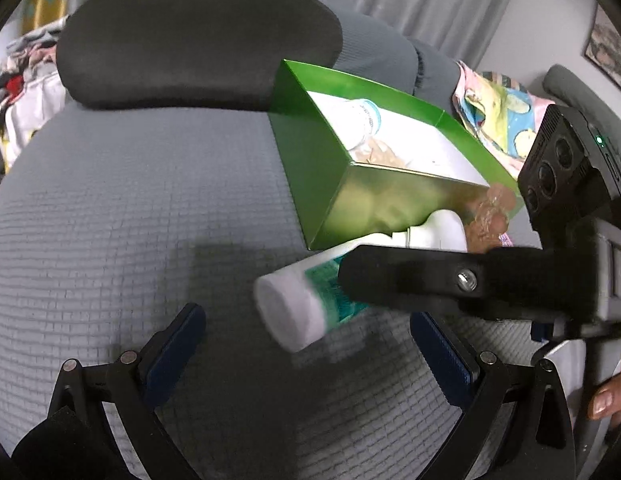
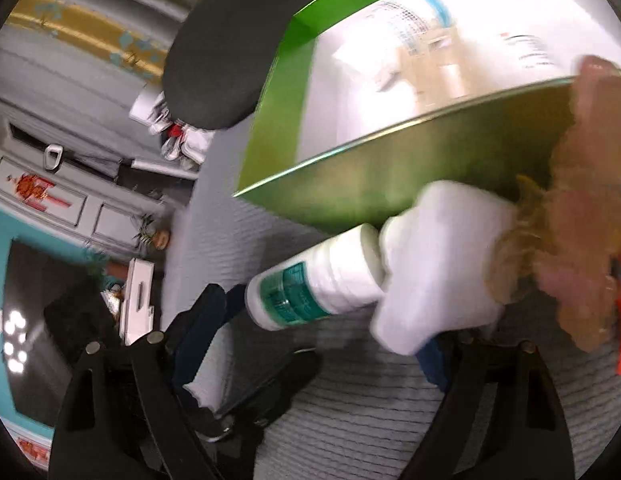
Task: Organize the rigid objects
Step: 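Grasp the white green-label bottle with the left gripper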
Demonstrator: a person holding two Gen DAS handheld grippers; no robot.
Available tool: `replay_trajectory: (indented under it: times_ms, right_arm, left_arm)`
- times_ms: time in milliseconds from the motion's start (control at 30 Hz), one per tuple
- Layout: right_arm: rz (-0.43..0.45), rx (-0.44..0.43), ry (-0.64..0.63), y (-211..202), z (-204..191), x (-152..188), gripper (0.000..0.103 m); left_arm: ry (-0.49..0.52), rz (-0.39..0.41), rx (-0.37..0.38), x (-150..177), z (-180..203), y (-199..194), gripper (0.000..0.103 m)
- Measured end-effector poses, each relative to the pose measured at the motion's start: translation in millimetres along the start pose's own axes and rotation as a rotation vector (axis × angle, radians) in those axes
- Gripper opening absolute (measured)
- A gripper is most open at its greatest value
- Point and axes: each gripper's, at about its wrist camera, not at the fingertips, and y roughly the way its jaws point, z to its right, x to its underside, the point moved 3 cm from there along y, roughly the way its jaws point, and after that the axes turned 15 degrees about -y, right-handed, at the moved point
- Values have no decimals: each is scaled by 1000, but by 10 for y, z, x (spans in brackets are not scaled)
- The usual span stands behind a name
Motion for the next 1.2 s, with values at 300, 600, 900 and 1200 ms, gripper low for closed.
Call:
replay_trajectory:
  times_ms: [300, 600, 900, 1200]
  right_arm:
    - [18, 58, 63, 11, 62, -48, 79]
    - [-4, 67, 109, 84, 73, -22, 49]
    - [6, 56, 65, -33, 14, 60, 40]
    - [89, 8, 19, -560, -145, 43, 40]
  left_arm:
    - [32, 10, 0, -81, -49, -41, 95]
    - [130, -57, 3, 24, 98, 64, 60]
    - [151, -64, 14, 219, 139, -97, 48]
    - [199, 31, 49, 172, 513, -547, 46]
